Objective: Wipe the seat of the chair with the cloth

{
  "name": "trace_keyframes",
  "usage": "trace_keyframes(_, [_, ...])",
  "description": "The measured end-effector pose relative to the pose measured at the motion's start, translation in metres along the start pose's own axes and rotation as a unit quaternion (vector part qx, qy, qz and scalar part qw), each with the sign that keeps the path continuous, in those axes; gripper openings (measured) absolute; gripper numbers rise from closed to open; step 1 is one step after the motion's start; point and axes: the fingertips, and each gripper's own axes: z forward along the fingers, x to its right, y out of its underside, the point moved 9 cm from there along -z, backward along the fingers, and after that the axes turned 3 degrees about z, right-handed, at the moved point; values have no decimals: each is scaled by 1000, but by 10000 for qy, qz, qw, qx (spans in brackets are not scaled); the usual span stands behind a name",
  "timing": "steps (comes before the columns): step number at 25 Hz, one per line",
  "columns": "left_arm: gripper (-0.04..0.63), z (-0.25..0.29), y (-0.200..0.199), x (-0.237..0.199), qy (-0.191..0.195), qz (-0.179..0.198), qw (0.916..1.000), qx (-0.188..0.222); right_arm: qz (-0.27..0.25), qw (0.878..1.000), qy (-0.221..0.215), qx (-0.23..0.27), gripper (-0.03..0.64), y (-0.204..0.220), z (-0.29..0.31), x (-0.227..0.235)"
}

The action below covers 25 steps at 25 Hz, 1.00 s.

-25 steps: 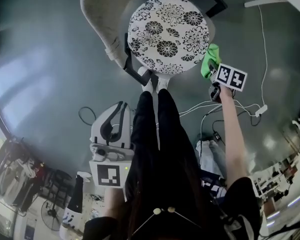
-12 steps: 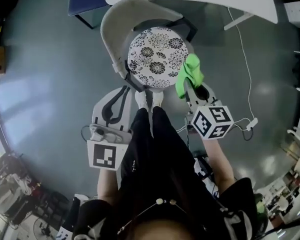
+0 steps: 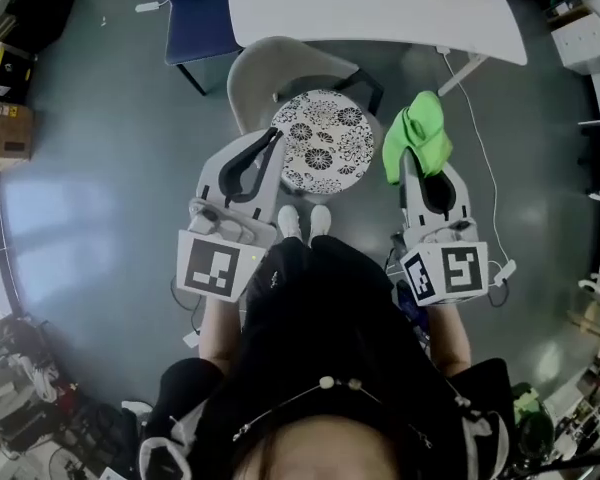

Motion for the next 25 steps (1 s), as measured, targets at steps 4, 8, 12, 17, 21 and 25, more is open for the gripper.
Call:
trace_keyframes(4, [17, -7, -26, 7, 167, 246, 9994, 198, -305, 9972, 94, 675, 46, -24, -19, -24])
trace_keyframes(8, [17, -13, -29, 9, 141, 256, 9990, 336, -572, 9908, 209, 1211, 44, -28, -28, -33])
trace_keyframes(12, [17, -22, -23, 4, -107, 131, 9991, 400, -660, 9897, 258, 1248, 44, -21, -31, -26])
trace_keyframes(17, [17, -30, -22, -6, -390, 86, 9983, 422, -643, 9893, 367, 1260, 44, -26, -36, -13])
trace_keyframes(21, [17, -35, -25, -11, -508, 106, 9972, 534, -784, 9883, 437, 1232, 44, -29, -37, -15])
trace_keyframes(25, [17, -38, -22, -10, -516, 80, 9980, 350, -383, 9909, 449, 1211, 44, -25, -41, -7])
